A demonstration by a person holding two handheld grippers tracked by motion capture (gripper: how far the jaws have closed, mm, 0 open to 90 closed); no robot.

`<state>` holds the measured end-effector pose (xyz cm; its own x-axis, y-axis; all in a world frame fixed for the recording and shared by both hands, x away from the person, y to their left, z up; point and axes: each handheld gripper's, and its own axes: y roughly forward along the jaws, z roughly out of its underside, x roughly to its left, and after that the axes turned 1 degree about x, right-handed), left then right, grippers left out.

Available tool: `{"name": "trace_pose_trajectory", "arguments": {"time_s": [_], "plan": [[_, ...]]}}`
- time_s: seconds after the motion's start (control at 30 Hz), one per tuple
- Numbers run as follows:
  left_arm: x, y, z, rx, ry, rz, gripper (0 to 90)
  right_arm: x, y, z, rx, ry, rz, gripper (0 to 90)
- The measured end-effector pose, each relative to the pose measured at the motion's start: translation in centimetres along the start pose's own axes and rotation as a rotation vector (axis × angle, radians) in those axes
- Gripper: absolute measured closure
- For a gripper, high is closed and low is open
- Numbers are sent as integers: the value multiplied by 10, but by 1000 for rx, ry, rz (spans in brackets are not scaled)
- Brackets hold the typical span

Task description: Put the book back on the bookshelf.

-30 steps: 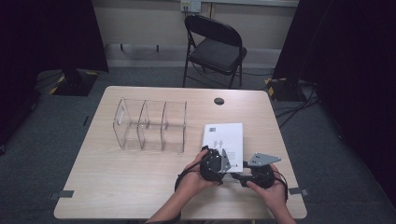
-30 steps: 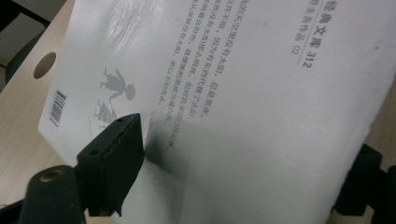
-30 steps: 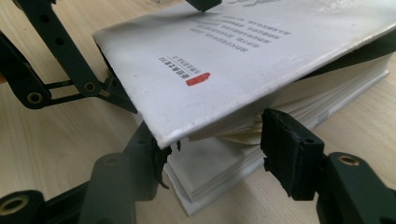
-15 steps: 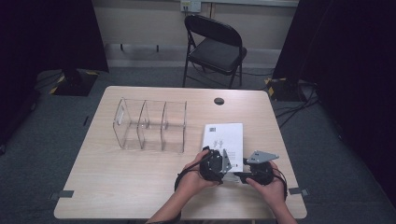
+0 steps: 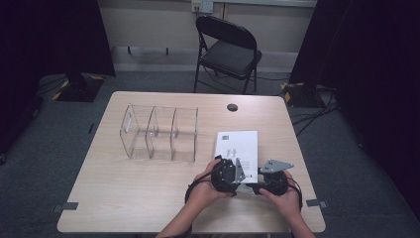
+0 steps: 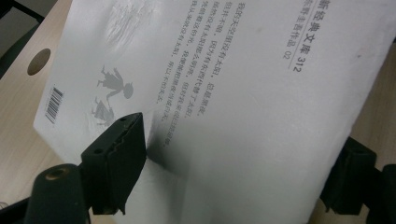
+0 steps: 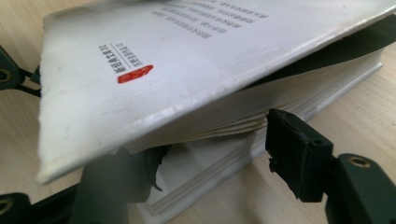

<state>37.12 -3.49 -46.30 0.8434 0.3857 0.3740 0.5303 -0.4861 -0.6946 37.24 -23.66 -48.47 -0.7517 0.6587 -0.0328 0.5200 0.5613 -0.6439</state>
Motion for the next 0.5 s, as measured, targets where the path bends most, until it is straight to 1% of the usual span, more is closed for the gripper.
{"name": "trace_pose_trajectory", "arguments": {"time_s": [0.03,0.1,0.17,0.2,0.23,0.27,0.3,0.33,0.37,0.4,0.43,0.5], "plan": [[-1,1,1,-19,-20,4,192,1,-1,-1,2,-6,2,384],[0,0,1,-21,-24,4,170,2,-1,-1,0,-9,6,394],[1,1,3,-46,-60,20,152,3,-2,-1,-2,-4,13,405],[2,1,3,-34,-54,22,147,3,-2,-1,-1,-15,15,407],[4,-1,2,6,-23,22,101,4,-2,-2,-13,-5,17,407],[3,3,4,-27,-63,25,101,4,-2,-2,-13,-5,17,407],[2,5,4,-20,-71,13,73,4,-3,-2,-19,-4,14,407],[3,6,4,-14,-63,20,52,4,-3,-3,-22,0,13,407],[1,9,3,6,-48,4,0,4,-4,-3,-26,5,15,407],[1,9,3,6,-48,4,0,4,-4,-3,-26,5,15,407],[0,10,2,9,-28,-8,0,4,-4,-3,-26,4,12,407],[2,12,2,2,-46,-16,0,3,-4,-3,-28,-2,3,406]]}}
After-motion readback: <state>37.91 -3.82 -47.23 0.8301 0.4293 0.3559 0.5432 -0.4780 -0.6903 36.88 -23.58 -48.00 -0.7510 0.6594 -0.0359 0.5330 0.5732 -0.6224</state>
